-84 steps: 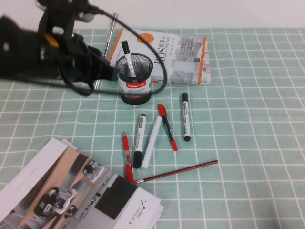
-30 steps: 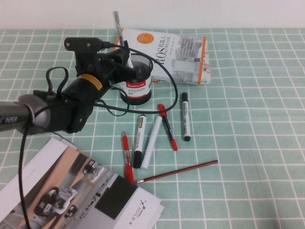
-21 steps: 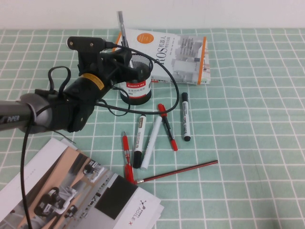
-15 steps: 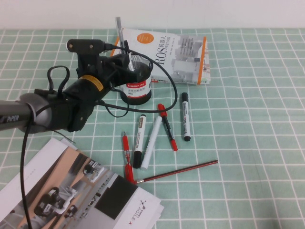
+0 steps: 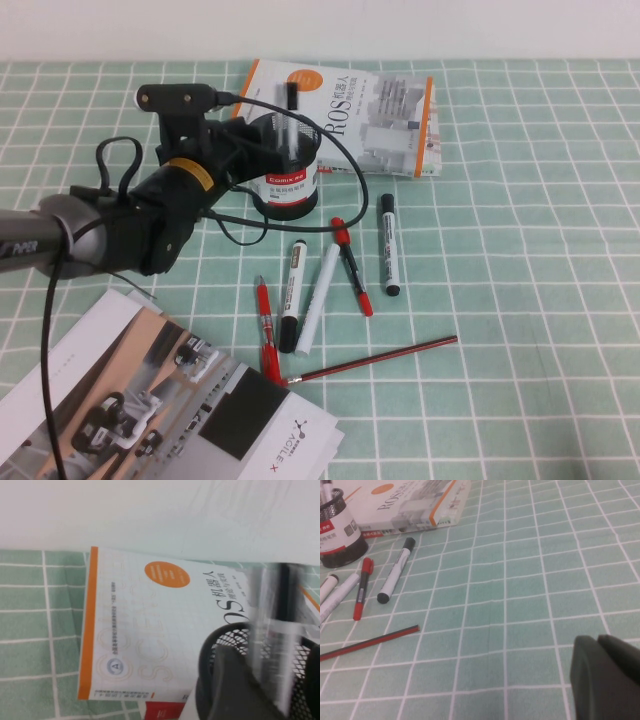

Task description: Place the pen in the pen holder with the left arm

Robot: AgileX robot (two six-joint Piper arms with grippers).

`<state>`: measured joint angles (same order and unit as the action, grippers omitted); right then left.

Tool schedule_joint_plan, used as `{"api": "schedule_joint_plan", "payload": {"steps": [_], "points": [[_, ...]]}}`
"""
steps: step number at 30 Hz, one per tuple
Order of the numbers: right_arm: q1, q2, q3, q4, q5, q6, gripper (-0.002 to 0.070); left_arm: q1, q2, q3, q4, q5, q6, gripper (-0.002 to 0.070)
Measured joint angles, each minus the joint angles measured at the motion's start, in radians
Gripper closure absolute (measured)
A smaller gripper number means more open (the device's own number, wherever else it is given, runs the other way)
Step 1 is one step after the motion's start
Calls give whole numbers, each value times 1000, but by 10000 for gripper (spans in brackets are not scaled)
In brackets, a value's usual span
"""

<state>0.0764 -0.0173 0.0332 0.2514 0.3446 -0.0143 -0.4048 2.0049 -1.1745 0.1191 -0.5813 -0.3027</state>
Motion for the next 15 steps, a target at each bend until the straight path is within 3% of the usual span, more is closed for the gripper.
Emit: {"api": "schedule_joint_plan", "payload": {"steps": [9, 12, 15], "points": [[0, 0, 0, 0, 0, 0, 696, 0, -41, 0, -7, 95, 19, 393], [0, 0, 0, 0, 0, 0, 696, 0, -111, 0, 65, 220, 24, 455], [0, 0, 0, 0, 0, 0, 696, -13, -201, 0, 140, 373, 24, 595]]}}
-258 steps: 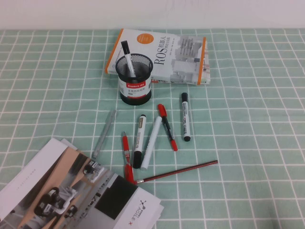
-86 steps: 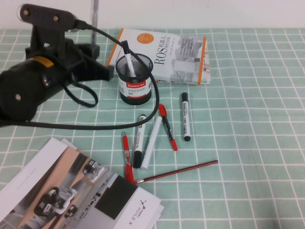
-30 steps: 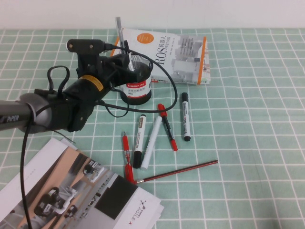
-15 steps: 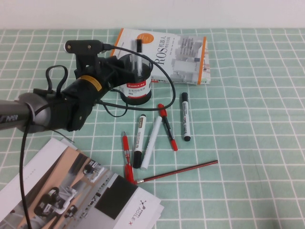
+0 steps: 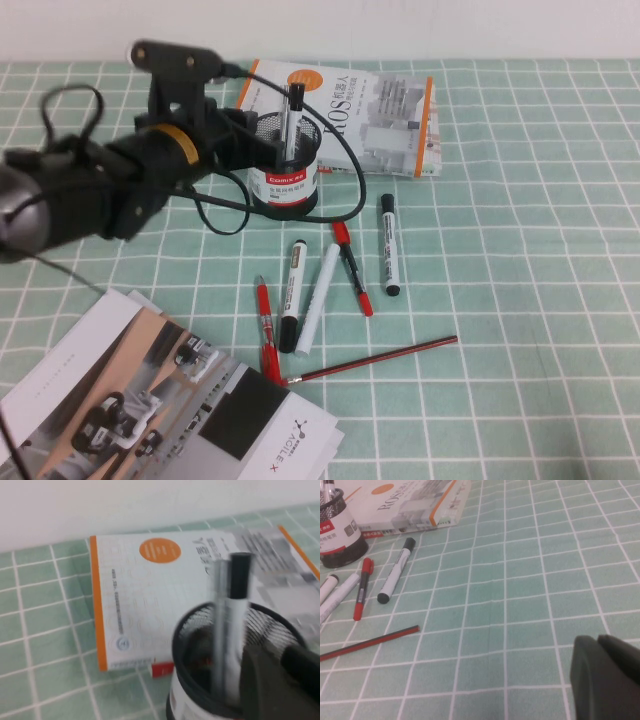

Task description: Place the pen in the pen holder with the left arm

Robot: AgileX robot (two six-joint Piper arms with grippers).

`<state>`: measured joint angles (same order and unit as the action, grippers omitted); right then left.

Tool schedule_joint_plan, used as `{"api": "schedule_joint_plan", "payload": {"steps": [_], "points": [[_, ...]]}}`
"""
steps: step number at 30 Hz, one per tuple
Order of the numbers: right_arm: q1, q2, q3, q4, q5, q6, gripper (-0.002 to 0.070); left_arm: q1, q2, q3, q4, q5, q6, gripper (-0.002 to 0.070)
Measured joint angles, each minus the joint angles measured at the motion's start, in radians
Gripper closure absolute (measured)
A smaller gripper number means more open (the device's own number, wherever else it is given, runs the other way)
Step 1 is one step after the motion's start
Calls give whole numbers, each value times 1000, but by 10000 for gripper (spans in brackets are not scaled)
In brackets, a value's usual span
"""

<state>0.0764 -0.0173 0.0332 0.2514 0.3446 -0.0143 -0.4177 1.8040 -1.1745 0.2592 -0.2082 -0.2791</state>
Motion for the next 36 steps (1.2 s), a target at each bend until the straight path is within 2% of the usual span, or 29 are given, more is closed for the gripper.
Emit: {"api": "schedule_joint_plan", "payload": {"steps": [3, 6, 25, 36], "points": [[0, 0, 0, 0, 0, 0, 696, -20, -99, 9, 31, 131, 0, 653], [0, 0, 0, 0, 0, 0, 696, -25, -199, 78, 35, 132, -13, 671], [0, 0, 0, 0, 0, 0, 696, -28, -979, 739, 41, 80, -117, 678], [0, 0, 0, 0, 0, 0, 696, -29, -1076, 817, 64, 133, -117, 678]]}}
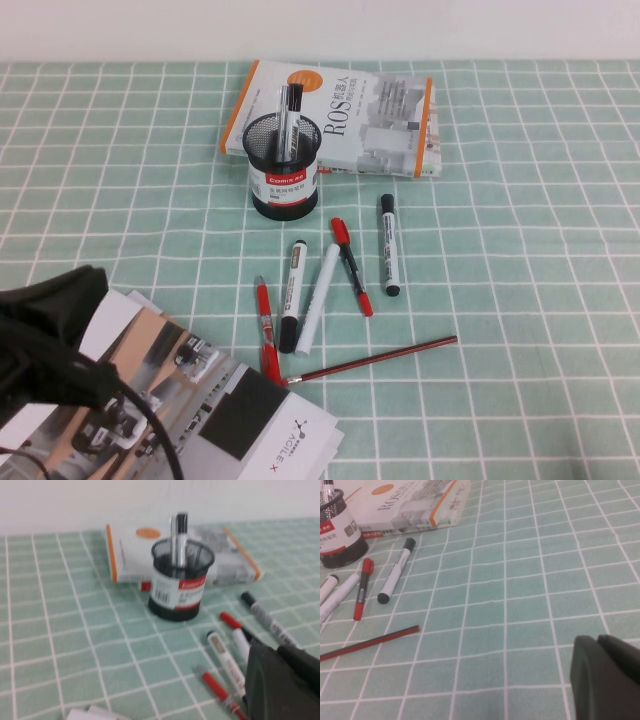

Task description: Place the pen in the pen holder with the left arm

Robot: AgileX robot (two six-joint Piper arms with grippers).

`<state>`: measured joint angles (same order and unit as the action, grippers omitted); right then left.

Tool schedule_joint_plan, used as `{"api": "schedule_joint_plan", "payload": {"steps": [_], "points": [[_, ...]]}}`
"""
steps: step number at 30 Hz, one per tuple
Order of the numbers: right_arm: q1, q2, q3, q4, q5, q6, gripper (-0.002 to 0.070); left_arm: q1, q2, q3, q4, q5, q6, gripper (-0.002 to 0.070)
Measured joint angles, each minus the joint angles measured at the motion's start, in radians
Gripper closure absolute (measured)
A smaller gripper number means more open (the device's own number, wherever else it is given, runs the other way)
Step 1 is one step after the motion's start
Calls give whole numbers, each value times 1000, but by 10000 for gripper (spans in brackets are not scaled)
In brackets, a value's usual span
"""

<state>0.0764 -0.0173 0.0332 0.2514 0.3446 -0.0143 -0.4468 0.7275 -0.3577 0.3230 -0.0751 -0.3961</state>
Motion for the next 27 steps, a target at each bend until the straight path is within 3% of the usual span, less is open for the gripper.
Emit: {"api": "schedule_joint_plan", "payload": {"steps": [6, 17, 21, 27], "points": [[0, 0, 0, 0, 0, 0, 696, 6, -68, 47, 0, 26, 32, 678], [0, 0, 0, 0, 0, 0, 696, 203, -582, 348, -255, 3, 269, 678], [0, 0, 0, 0, 0, 0, 696, 221, -717, 381, -270, 56, 304, 678], [0, 0, 0, 2, 0, 0, 696, 258, -736, 385, -276, 169, 310, 678]]}}
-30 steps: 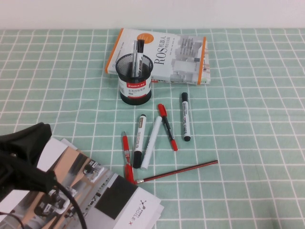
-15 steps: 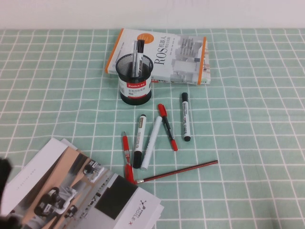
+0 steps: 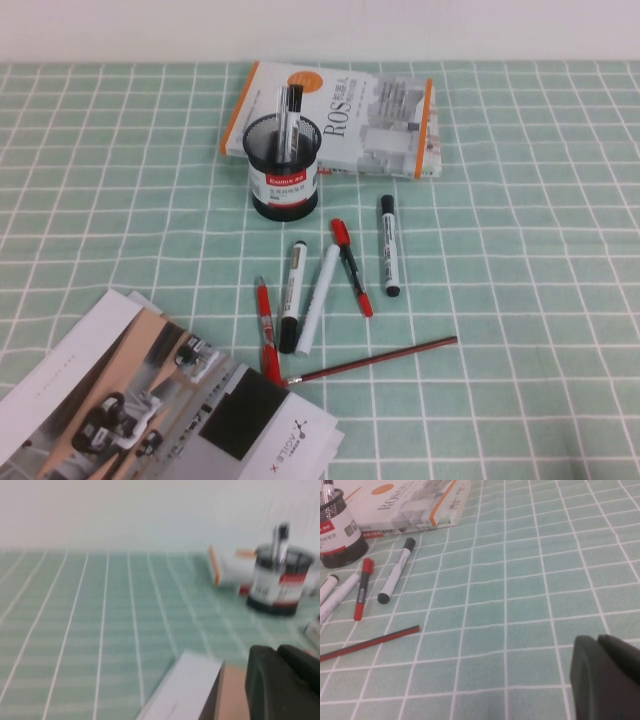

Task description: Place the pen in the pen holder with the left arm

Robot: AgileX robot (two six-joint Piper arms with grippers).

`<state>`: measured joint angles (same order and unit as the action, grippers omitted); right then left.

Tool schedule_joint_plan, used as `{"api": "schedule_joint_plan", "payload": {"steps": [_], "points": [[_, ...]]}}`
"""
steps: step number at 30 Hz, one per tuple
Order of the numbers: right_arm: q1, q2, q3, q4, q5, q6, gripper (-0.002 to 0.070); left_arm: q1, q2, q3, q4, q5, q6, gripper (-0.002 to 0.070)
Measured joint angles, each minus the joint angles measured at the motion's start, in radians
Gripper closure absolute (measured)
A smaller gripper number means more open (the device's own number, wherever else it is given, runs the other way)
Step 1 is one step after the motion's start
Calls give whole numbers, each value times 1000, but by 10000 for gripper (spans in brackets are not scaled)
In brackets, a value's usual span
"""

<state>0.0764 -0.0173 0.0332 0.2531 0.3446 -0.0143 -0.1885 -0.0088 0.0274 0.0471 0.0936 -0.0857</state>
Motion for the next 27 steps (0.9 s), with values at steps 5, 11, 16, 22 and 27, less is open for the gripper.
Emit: {"api": "schedule_joint_plan", "payload": {"steps": [5, 11, 16, 22, 27], "points": [[0, 0, 0, 0, 0, 0, 696, 28, 0, 0, 0, 181, 0, 678], [0, 0, 0, 0, 0, 0, 696, 32, 0, -3, -2, 275, 4, 678], [0, 0, 0, 0, 0, 0, 696, 32, 0, -3, 0, 277, 4, 678], [0, 0, 0, 0, 0, 0, 696, 32, 0, -4, 0, 282, 4, 678], [0, 0, 0, 0, 0, 0, 696, 32, 0, -4, 0, 282, 4, 678]]}}
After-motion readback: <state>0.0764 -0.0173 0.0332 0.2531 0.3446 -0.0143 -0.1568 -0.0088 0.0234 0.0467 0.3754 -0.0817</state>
